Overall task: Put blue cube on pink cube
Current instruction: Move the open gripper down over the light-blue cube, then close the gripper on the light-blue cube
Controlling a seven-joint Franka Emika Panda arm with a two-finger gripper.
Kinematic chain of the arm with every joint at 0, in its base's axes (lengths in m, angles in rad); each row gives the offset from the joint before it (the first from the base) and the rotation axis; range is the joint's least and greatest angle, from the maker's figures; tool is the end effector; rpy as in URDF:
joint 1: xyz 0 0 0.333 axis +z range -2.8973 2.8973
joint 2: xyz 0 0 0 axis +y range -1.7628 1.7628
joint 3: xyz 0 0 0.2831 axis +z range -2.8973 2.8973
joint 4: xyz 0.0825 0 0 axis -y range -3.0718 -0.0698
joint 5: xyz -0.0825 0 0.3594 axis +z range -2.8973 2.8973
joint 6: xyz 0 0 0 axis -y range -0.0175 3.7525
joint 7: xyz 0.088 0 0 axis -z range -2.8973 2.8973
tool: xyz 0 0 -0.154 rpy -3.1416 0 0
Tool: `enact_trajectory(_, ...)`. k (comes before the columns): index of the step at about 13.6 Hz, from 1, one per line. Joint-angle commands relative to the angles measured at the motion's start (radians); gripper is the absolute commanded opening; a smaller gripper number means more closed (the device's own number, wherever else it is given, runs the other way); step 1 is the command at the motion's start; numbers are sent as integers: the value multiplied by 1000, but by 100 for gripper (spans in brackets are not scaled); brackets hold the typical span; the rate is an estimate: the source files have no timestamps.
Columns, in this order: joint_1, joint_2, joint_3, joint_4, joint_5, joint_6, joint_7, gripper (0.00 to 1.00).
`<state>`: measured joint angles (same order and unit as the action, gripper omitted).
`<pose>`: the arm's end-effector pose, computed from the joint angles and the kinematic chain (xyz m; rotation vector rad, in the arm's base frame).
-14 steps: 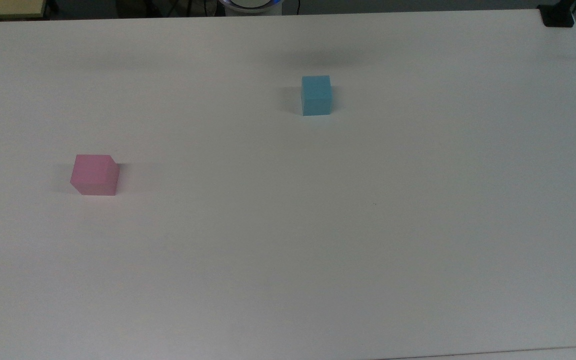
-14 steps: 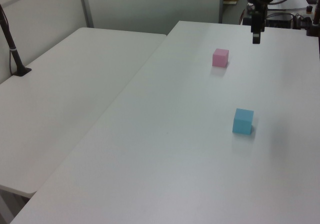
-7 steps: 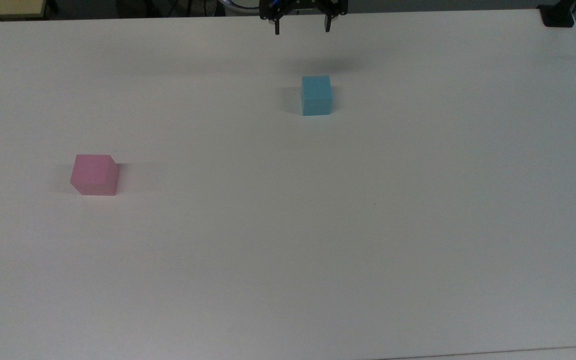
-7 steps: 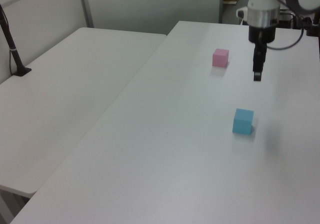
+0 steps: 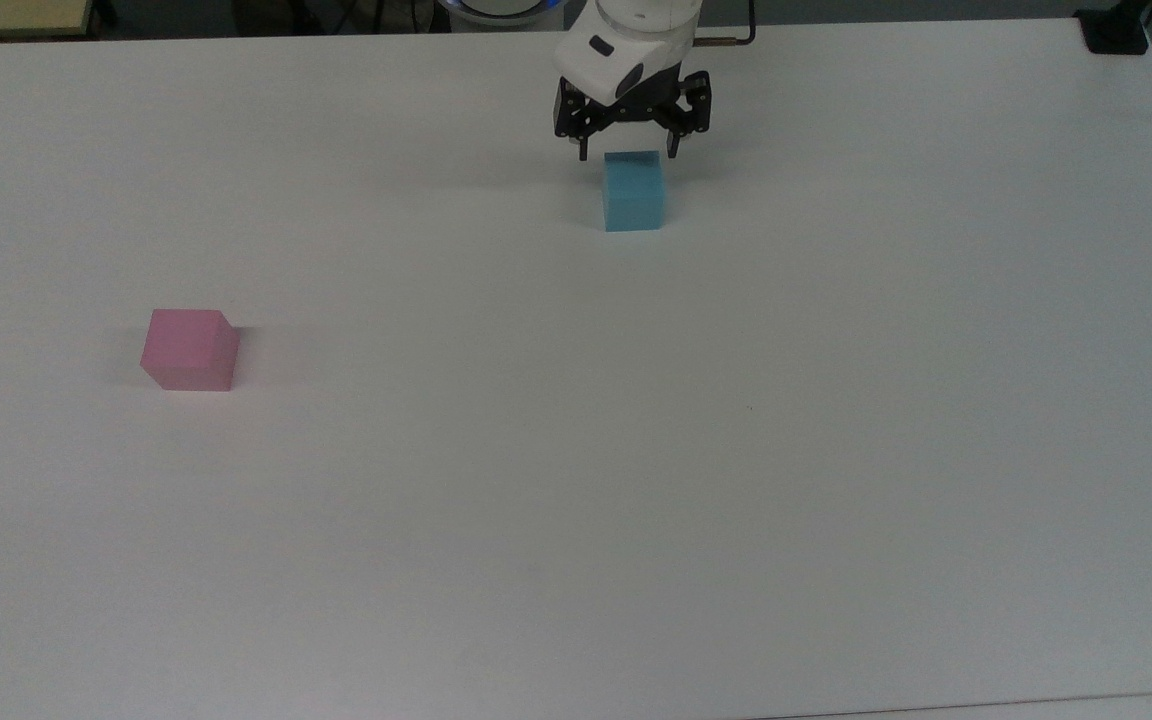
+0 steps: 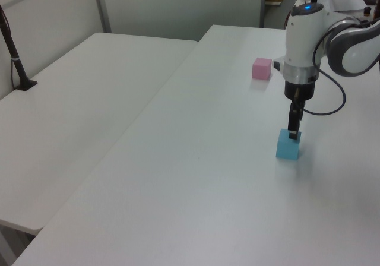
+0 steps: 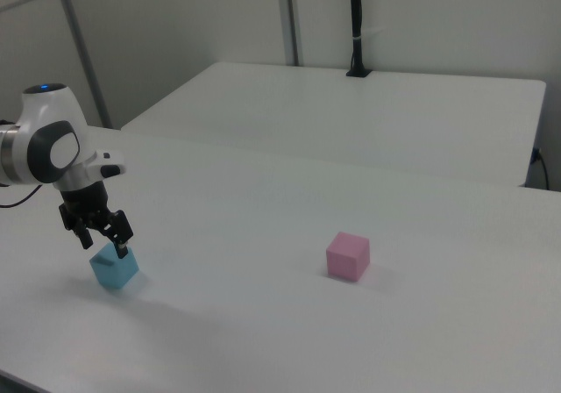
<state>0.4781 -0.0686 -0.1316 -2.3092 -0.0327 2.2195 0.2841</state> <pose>0.4527 0.1614 0.3065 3.1161 0.1291 -0.0239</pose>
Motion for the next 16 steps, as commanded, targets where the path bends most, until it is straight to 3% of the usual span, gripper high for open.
enact_trajectory(1, 20, 36, -9, -1, -6, 66, 27, 100)
enact_trajectory(6, 34, 98, -9, -1, -6, 120, 67, 100)
enact_trajectory(7, 36, 108, -9, -1, -6, 129, 67, 89)
enact_trajectory(9, 34, 113, -9, -1, -6, 150, 90, 47)
enact_trajectory(10, 36, 112, -9, -1, -6, 151, 95, 33)
enact_trajectory(13, 34, 92, -9, 19, -6, 85, 84, 28)
enact_trajectory(16, 22, 24, -13, 140, -6, -158, 25, 28)
